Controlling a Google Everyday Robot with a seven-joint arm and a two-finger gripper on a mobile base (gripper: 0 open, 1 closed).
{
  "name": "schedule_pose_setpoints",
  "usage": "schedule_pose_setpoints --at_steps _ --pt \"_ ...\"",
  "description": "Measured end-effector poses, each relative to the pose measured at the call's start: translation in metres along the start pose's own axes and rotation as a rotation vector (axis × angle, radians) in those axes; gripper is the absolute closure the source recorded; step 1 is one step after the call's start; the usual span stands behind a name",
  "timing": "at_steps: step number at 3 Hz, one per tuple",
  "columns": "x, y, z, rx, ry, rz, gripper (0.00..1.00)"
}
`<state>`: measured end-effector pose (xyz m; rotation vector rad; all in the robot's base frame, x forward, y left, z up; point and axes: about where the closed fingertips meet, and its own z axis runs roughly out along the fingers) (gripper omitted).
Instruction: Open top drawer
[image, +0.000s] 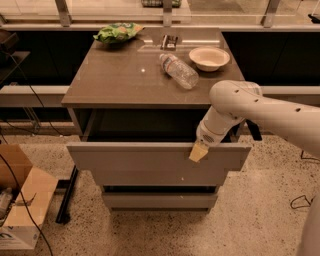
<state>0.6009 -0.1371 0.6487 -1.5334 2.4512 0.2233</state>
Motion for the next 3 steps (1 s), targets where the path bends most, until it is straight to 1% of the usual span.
schedule_pose_setpoints --at_steps 1,2,3 --pt "0.0283 0.0314 -0.0078 -0.022 -0.014 0.032 0.04" --pt "0.0317 0.0359 -0.0095 -0.024 -0.018 0.037 0.0" --pt "0.0317 0.0359 -0.0095 -0.024 -0.018 0.037 0.0"
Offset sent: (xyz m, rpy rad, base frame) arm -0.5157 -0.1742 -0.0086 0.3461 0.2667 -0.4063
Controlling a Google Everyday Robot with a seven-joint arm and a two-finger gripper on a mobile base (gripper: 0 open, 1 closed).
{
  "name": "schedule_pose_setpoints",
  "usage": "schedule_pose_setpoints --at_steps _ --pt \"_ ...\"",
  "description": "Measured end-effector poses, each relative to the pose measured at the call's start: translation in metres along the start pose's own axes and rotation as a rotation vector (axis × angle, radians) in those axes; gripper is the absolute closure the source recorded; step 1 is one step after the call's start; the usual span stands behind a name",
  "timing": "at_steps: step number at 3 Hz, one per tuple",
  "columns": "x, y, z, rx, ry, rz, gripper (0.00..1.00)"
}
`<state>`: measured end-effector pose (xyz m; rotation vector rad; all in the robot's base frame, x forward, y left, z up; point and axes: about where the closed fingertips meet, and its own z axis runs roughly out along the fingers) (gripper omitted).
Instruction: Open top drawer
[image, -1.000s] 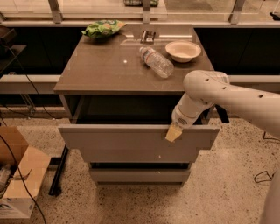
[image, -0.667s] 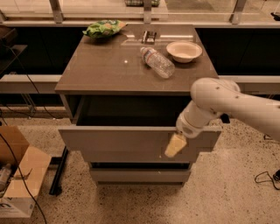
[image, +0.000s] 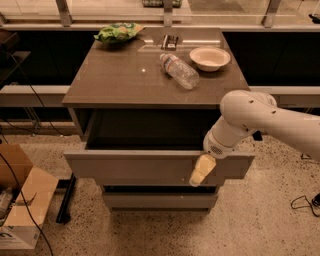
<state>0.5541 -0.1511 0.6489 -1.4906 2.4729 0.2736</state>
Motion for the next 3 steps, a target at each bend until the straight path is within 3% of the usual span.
schedule_pose_setpoints --at_steps 1,2,3 --pt "0.008 0.002 -0.003 -0.039 0.041 -0.003 0.0" --pt "0.031 0.041 -0.008 -0.171 0.08 -0.022 0.0" --pt "0.034 0.049 -0.009 -0.198 0.083 -0.024 0.0"
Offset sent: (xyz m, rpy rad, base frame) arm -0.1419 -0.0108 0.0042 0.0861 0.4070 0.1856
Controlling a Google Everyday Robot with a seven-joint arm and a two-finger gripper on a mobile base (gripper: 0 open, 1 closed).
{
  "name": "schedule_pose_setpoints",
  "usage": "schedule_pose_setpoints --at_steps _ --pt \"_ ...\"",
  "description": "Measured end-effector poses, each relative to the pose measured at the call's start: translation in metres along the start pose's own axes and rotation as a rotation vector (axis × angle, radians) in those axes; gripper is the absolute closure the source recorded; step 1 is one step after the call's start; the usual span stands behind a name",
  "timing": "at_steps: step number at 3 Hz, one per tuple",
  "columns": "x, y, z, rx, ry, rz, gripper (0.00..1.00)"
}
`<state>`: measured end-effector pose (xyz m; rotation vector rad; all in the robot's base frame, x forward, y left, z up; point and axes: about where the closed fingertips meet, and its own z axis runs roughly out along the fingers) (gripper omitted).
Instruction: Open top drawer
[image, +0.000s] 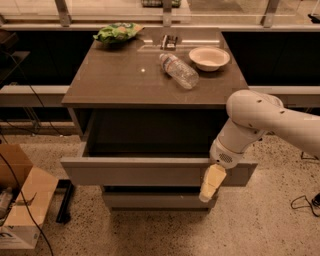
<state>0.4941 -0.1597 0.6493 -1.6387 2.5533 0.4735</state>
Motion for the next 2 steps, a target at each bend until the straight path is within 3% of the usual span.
schedule_pose_setpoints --at_steps 1,2 --pt "-0.0002 0.0003 -0.0008 0.0 0.0 0.0 0.18" --pt "0.0012 0.0035 -0.0004 -0.005 -0.002 0.003 0.23"
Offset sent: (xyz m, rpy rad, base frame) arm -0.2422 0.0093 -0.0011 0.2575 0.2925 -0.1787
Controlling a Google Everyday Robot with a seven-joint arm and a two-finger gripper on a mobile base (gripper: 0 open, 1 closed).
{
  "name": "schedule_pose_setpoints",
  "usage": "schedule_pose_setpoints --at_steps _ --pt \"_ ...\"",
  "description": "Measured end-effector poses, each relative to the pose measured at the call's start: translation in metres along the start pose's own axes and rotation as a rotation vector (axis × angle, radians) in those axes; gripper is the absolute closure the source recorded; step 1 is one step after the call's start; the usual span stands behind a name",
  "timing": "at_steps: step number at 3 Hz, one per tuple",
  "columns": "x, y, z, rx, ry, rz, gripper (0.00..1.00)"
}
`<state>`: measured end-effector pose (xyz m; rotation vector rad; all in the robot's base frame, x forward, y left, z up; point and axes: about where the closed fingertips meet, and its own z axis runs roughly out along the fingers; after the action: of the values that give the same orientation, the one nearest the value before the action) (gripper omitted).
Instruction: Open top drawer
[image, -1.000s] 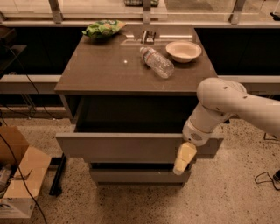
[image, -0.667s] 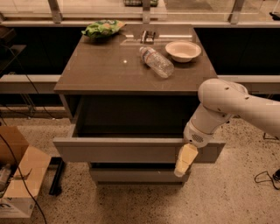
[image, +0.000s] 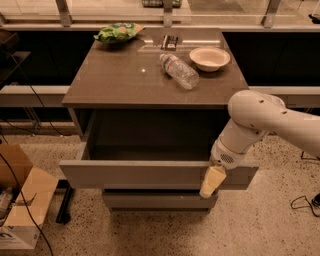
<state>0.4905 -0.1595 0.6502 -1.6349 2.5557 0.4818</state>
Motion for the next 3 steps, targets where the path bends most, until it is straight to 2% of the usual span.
schedule_pose_setpoints --at_steps 1,2,3 --pt "0.0 0.0 -0.002 0.0 0.0 0.0 0.31" --pt "0.01 0.022 0.005 -0.024 -0.014 0.031 0.45" --pt "0.01 0.021 0.005 -0.024 -0.014 0.031 0.67"
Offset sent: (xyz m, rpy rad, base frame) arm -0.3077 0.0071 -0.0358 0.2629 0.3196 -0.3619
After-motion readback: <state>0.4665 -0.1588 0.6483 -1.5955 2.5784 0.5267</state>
